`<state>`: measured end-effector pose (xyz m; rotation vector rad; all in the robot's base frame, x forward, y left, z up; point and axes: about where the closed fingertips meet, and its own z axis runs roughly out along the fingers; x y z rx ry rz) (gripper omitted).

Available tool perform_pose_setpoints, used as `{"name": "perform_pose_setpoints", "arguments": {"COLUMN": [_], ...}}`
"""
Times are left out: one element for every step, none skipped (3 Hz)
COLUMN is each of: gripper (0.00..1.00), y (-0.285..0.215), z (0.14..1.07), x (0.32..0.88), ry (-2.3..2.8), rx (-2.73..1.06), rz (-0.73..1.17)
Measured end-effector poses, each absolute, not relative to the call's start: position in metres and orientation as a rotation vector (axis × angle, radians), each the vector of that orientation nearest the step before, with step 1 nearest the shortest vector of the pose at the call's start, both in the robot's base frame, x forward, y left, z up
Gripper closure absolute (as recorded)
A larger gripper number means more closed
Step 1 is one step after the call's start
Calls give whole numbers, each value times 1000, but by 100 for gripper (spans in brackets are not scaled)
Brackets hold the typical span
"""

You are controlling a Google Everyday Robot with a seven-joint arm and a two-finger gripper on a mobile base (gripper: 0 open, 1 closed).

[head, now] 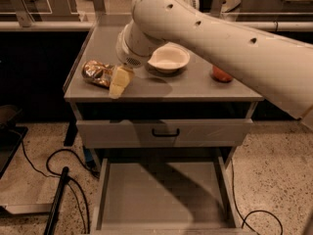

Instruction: Place orange can into middle drawer

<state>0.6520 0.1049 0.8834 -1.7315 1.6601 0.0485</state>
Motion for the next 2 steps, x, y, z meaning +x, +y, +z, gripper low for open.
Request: {"name": "perform_pose_setpoints", "arguments": {"gripper": [0, 0], "y": [121, 122], "z": [874, 874], "x": [664, 665], "ry": [1642, 1642], "rx": [-1752, -1751], "rz": [99, 103]}}
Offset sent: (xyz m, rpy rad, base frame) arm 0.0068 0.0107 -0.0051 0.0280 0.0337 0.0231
